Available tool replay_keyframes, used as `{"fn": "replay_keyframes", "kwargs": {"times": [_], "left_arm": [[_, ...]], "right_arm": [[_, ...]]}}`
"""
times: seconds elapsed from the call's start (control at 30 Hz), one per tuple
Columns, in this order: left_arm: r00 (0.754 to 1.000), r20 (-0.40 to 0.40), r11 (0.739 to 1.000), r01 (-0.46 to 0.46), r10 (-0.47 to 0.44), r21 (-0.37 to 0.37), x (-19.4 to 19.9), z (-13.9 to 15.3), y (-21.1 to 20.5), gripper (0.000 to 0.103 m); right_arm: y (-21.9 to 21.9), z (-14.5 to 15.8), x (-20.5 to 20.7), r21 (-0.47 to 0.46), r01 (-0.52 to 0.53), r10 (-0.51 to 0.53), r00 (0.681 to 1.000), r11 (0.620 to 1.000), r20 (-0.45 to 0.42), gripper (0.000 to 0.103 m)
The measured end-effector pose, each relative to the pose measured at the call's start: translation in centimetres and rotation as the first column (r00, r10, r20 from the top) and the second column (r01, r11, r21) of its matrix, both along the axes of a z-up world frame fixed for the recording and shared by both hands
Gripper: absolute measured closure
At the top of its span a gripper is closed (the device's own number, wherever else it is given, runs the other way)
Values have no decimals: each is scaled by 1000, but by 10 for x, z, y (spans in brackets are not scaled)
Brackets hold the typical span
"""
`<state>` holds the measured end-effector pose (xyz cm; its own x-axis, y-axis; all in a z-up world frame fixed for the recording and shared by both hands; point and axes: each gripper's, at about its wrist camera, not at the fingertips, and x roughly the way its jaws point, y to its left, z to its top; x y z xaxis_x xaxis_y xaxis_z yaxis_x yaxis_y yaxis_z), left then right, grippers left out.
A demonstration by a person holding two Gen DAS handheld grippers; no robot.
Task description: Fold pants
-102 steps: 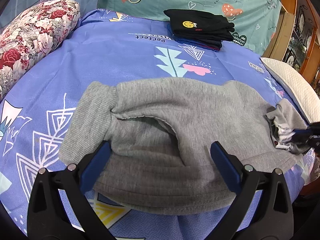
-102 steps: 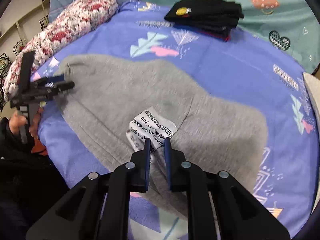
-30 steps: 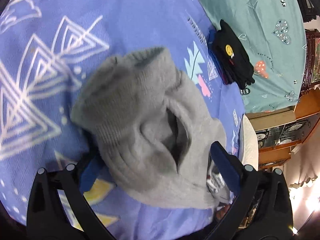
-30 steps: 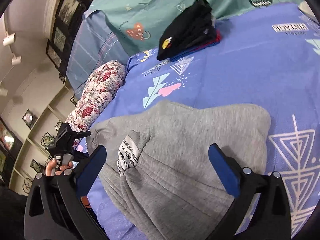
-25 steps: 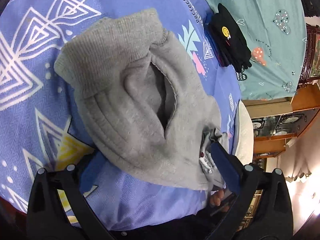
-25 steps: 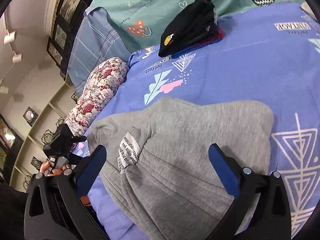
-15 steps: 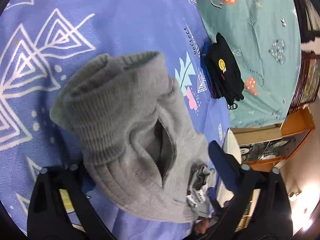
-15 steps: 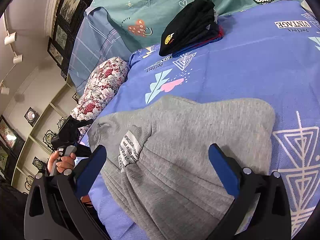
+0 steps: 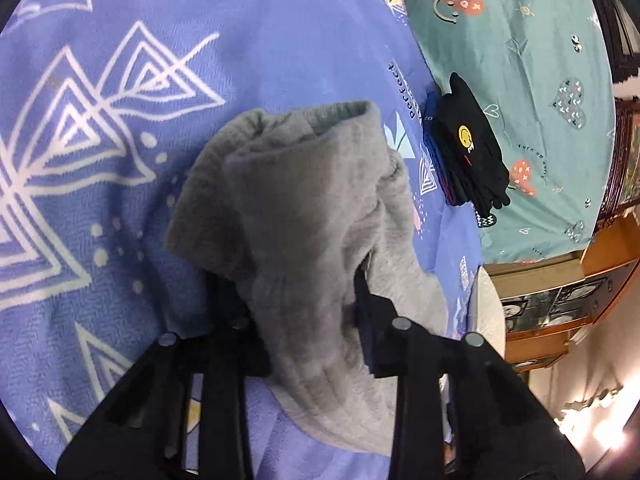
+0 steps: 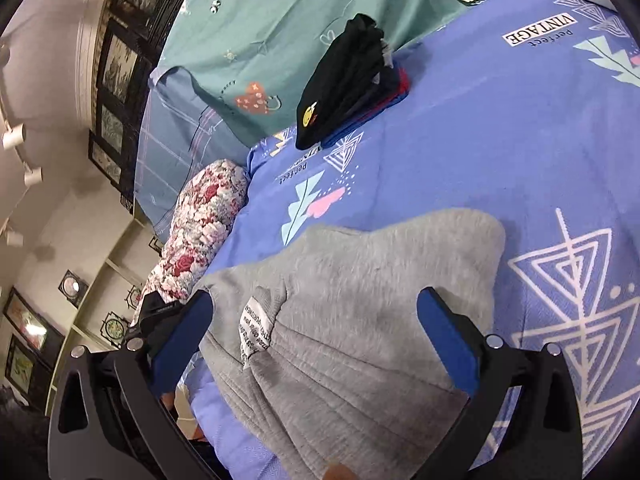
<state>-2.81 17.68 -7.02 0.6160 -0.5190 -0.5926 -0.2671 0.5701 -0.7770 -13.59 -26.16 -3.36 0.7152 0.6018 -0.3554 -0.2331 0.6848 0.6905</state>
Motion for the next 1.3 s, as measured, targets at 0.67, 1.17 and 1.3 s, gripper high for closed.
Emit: {"fn": "replay_keyframes", "kwargs": {"times": [0.67,1.17,1.3], "left_arm": [[593,62,500,612,-803,613,-22,71,-283,50],[601,174,606,655,-780,451,-41,76,-198,2],[615,208,641,660,-760,391,-40,73,-191,2]], "right_arm": [[-11,26,-10,62,-56,61,995,996,-84,1],[92,9,49,-93,-322,258,874,942,-411,2],[90,10,40,-140,-259,195,914,956,-356,63]]}}
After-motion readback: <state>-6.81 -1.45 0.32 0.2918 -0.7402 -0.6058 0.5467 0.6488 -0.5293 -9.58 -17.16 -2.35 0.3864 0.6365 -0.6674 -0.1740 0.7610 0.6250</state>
